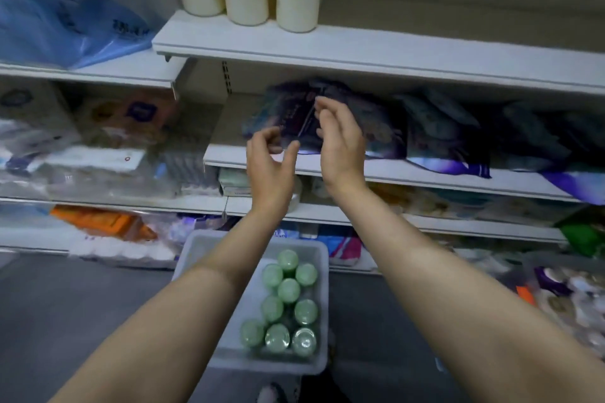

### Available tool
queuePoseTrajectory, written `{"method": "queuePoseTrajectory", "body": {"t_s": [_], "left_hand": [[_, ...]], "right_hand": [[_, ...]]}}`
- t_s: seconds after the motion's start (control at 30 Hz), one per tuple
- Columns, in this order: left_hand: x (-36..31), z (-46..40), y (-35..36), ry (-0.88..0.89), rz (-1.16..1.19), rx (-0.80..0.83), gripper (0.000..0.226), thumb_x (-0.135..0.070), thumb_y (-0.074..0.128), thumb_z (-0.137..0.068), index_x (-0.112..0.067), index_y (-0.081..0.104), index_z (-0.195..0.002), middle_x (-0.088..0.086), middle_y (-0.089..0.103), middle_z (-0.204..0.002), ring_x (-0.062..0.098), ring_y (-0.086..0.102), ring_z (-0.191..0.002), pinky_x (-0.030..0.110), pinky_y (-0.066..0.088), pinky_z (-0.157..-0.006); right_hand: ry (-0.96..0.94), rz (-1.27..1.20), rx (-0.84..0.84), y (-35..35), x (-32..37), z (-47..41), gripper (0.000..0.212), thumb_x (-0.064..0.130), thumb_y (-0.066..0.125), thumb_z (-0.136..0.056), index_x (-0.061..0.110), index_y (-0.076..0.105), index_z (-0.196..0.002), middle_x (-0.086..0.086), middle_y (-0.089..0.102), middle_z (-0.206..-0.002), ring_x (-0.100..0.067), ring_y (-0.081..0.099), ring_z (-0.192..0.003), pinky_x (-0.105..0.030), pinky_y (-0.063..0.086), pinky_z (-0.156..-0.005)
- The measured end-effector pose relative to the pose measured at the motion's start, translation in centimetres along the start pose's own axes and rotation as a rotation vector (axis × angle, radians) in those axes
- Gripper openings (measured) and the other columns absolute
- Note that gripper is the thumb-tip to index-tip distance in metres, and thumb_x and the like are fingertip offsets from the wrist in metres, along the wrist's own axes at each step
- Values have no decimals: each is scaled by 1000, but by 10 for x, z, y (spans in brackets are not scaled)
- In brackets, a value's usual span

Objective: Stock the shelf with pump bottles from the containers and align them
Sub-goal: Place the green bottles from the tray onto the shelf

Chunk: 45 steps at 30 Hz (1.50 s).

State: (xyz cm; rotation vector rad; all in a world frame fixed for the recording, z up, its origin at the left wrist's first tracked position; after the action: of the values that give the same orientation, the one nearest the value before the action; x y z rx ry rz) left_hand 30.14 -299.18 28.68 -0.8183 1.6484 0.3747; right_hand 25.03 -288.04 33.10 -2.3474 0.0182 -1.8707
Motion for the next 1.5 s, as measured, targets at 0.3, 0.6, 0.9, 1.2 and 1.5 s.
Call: {"method": "queuePoseTrajectory", "body": {"t_s": [0.3, 0.6, 0.9, 1.2, 1.5], "left_hand": [[169, 135, -20, -400, -272, 436, 38, -23, 78, -84, -11, 64, -117, 5, 66, -113, 21, 60, -108, 30, 46, -91], [238, 178, -20, -492, -541, 657, 52, -40, 80, -79, -20, 65, -124, 13, 63, -120, 32, 58, -111, 41, 45, -96], [263, 178, -10, -545, -619, 642, 51, -39, 79, -79, -23, 64, -125, 12, 54, -127, 31, 48, -120, 36, 39, -101], [271, 186, -5, -592, -604, 594, 41, -36, 78, -81, -28, 66, -120, 8, 50, -114, 28, 50, -111, 41, 44, -97], [279, 191, 2, -624, -596, 499, 35, -34, 76, -82, -28, 66, -114, 4, 48, -114, 27, 48, -113, 43, 46, -95]], "right_hand": [[754, 228, 150, -23, -180, 123, 17, 27, 47, -102, 21, 63, -100, -9, 67, -114, -25, 60, -107, -45, 46, -101], [1096, 227, 312, -40, -280, 212, 39, 38, 45, -104, 12, 65, -126, -10, 66, -124, -17, 63, -112, -30, 47, -103], [1169, 200, 345, -27, -322, 231, 76, 64, 48, -93, 21, 35, -153, -6, 39, -157, -22, 39, -142, -36, 30, -116], [1190, 223, 337, -25, -333, 239, 98, 88, 47, -56, 34, 51, -138, 1, 53, -145, -24, 49, -133, -47, 35, -114], [1202, 277, 208, -21, -333, 234, 105, 88, 49, -55, 34, 41, -145, -3, 50, -145, -28, 51, -130, -49, 40, -109]]}}
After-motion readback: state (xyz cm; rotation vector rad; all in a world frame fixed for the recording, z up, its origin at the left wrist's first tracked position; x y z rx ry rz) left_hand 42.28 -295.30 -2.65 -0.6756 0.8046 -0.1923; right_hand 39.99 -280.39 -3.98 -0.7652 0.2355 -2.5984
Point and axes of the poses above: each hand's wrist, its own z-axis away from the middle knuckle, its own y-axis out of the palm, x = y × z, the point moved 4 cm from there along -z, towards the middle knuckle
